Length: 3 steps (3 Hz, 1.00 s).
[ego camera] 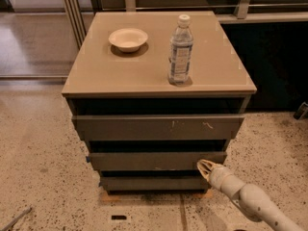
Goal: Close middle drawer
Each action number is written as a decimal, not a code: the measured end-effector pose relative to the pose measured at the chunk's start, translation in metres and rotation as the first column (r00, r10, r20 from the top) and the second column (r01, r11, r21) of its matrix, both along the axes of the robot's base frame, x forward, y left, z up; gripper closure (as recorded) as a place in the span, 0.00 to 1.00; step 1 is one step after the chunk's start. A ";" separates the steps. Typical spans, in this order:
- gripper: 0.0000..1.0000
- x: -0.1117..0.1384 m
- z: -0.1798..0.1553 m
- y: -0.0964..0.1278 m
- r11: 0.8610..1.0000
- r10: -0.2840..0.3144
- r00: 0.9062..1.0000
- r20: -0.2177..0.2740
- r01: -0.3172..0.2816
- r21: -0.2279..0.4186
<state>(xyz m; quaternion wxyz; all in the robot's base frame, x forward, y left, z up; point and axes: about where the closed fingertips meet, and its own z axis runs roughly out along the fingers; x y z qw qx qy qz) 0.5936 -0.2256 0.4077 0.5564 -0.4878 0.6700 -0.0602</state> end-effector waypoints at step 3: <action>1.00 0.007 0.000 -0.004 1.000 -0.031 0.999 0.010 0.031 0.003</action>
Offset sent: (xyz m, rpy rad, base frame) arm 0.0091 -0.0038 0.0001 0.0023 -0.0098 -0.0303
